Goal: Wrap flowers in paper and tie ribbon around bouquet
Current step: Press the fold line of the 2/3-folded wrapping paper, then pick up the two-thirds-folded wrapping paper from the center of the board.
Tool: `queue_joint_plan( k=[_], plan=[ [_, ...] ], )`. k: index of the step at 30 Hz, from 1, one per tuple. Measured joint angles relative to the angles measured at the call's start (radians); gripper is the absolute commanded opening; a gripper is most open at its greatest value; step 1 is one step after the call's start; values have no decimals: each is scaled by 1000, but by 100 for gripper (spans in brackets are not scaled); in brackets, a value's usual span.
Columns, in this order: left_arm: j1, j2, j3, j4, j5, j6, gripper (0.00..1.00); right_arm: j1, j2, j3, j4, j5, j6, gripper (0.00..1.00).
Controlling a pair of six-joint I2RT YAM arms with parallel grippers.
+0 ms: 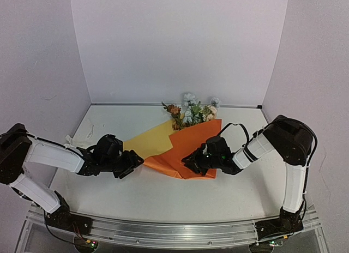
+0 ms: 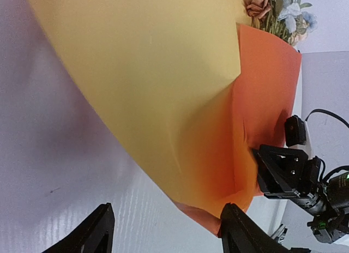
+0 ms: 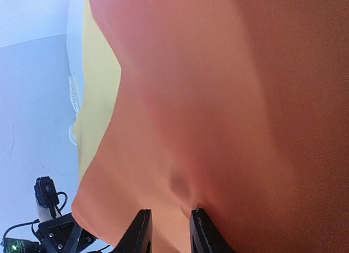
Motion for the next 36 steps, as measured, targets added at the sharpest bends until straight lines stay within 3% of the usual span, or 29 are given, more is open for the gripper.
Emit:
queue_joint_plan(
  k=[10, 18, 21, 24, 29, 36],
  plan=[
    [-103, 50, -57, 220, -86, -138, 68, 0, 10, 12, 0, -3, 0, 27],
    [-103, -164, -132, 111, -232, -239, 47, 0, 18, 20, 4, -6, 0, 27],
    [-79, -173, -134, 97, -238, -240, 55, 0, 24, 26, 7, -9, 0, 27],
    [-82, -156, -122, 81, -227, -223, 72, 0, 29, 28, 13, -11, 0, 27],
    [-138, -110, -61, 33, -209, -215, 85, 0, 38, 36, 22, -14, 0, 27],
    [-188, 35, 36, 59, -179, -215, 88, 0, 41, 38, 26, -14, -1, 27]
  ],
)
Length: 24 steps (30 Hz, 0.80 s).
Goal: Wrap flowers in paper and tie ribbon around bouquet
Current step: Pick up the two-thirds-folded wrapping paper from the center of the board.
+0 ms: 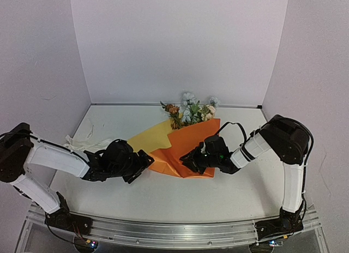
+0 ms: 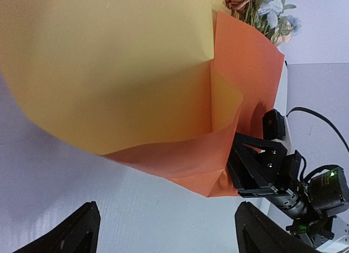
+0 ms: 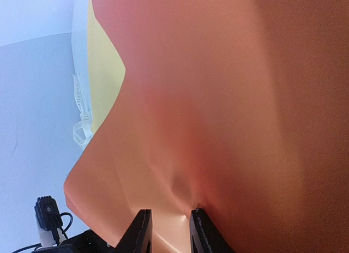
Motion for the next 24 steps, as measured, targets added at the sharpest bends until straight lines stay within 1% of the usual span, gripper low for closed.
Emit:
queue_joint_plan(
  k=[4, 8, 11, 16, 19, 21, 24],
  plan=[
    [-28, 144, 147, -25, 6, -3, 88, 0, 0, 0, 0, 0, -1, 27],
    [-44, 226, 279, -84, 0, -48, 92, 0, 0, 0, 0, 0, -2, 27],
    [-45, 263, 313, -111, -1, -100, 93, 1, 0, 0, 0, 0, -2, 27],
    [-45, 327, 330, -145, 3, -151, 93, 4, 1, 2, -2, 1, -2, 27],
    [-45, 326, 332, -170, -1, -172, 90, 6, 1, 5, -7, 3, -5, 27],
    [-44, 325, 333, -179, -7, -184, 86, 8, 3, 10, -10, 3, -6, 27],
    [-39, 325, 334, -195, -10, -194, 76, 10, 8, 17, -11, 4, -7, 27]
  ],
)
